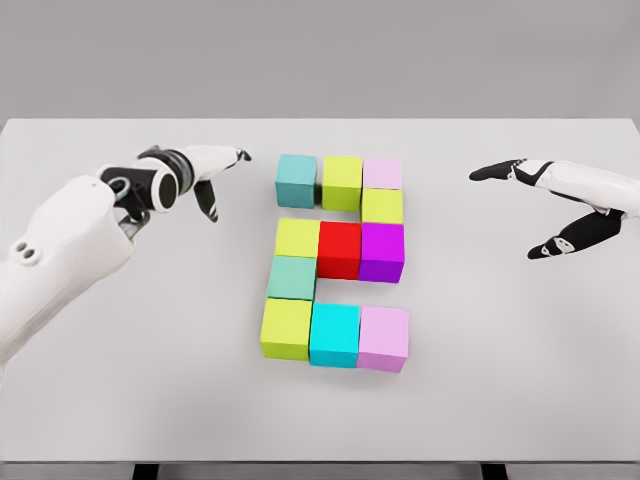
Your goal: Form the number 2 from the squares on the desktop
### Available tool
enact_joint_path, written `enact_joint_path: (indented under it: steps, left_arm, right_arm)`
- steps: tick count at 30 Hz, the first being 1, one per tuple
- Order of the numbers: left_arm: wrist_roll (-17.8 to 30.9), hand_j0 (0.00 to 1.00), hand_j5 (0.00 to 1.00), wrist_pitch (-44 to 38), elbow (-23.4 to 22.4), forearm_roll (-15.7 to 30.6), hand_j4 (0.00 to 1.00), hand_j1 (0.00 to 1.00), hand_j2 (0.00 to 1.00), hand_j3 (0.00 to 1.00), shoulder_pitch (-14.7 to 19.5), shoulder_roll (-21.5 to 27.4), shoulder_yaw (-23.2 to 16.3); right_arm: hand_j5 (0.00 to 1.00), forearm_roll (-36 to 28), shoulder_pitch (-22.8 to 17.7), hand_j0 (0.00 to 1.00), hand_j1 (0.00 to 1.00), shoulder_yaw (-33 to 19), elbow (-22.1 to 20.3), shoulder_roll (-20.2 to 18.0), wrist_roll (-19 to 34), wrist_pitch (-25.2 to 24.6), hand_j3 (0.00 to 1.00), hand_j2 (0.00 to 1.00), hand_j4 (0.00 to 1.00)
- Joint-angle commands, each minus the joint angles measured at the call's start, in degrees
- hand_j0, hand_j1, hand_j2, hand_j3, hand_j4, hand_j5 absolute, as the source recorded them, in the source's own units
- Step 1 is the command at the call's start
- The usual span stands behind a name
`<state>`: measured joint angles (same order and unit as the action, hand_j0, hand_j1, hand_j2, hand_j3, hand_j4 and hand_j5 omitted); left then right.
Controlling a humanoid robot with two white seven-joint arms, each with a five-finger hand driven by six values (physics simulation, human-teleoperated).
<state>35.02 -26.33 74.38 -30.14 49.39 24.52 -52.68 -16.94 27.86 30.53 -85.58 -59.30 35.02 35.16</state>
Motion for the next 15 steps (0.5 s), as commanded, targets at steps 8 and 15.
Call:
enact_joint_path:
  steps: [8, 15]
  left_arm:
    - [-0.02, 1.0, 1.0, 0.93, -0.2, 0.0, 1.0, 1.0, 1.0, 1.0, 0.0, -0.44, -1.46]
    - [-0.02, 1.0, 1.0, 5.41, 0.24, 0.17, 1.0, 1.0, 1.0, 1.0, 0.0, -0.44, -1.55]
  right_arm:
    - [1.0, -0.47, 0.0, 1.0, 1.0, -0.03, 0.15, -0.11, -0.02, -0.16, 1.0, 1.0, 1.0]
    - [1.0, -0.47, 0.0, 1.0, 1.0, -0.03, 0.24, -0.02, -0.02, -0.16, 1.0, 1.0, 1.0]
